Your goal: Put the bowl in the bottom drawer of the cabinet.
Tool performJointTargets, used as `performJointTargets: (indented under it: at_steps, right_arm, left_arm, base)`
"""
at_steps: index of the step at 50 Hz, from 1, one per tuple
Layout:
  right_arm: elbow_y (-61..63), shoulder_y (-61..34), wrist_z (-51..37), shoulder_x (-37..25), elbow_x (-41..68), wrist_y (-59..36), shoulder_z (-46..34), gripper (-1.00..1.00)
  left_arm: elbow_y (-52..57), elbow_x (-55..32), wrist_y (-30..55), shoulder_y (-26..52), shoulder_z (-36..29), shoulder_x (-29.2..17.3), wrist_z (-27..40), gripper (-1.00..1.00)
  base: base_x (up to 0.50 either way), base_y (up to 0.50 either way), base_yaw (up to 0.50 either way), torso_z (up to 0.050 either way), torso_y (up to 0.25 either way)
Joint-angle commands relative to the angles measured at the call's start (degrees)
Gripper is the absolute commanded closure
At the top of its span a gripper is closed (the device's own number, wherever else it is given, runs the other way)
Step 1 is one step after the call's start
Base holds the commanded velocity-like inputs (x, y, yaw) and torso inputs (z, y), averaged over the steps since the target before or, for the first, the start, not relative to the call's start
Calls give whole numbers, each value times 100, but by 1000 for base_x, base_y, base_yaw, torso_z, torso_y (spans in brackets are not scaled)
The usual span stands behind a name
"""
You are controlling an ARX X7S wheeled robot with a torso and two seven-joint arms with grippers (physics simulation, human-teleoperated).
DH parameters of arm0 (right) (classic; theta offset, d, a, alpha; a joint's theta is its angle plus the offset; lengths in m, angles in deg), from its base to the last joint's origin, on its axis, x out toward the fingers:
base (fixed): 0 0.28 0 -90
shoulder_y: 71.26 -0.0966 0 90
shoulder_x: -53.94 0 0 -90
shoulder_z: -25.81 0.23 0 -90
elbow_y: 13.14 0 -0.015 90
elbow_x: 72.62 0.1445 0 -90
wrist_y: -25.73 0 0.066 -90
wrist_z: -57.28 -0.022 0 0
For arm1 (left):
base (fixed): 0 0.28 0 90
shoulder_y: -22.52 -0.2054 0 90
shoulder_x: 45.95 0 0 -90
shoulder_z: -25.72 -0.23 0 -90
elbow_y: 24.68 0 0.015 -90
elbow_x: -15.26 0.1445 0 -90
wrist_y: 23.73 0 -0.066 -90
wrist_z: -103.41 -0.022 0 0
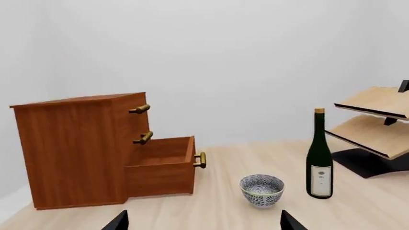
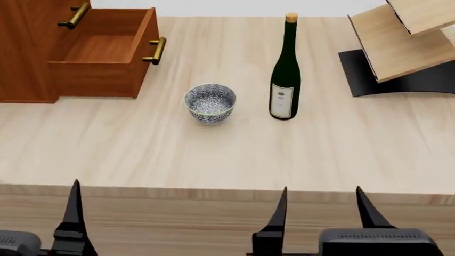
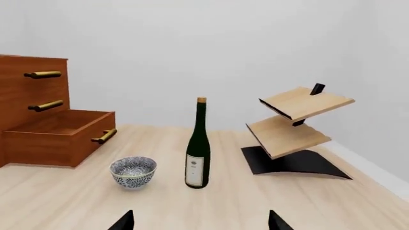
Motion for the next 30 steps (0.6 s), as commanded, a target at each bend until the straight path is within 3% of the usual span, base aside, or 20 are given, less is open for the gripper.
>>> performJointTargets:
  at_steps: [1,20,30]
  right_arm:
    - [218,-178,-65,-146,-44,-289,-69,-100]
    - [541,-246,46,-352,109,-356,4,-100]
    - [520,-234,57,-398,106,-299,-28,-100]
  left_arm:
    - [499,-164,531,139,118,-75,130,-100]
    - [800,-338,740,191,241,-109,234,-100]
    - [937,-491,851,276,342,-102,287,-100]
  base:
    - [0,0,0,0,0]
    - [0,0,0,0,0]
    - [0,163,0,0,0]
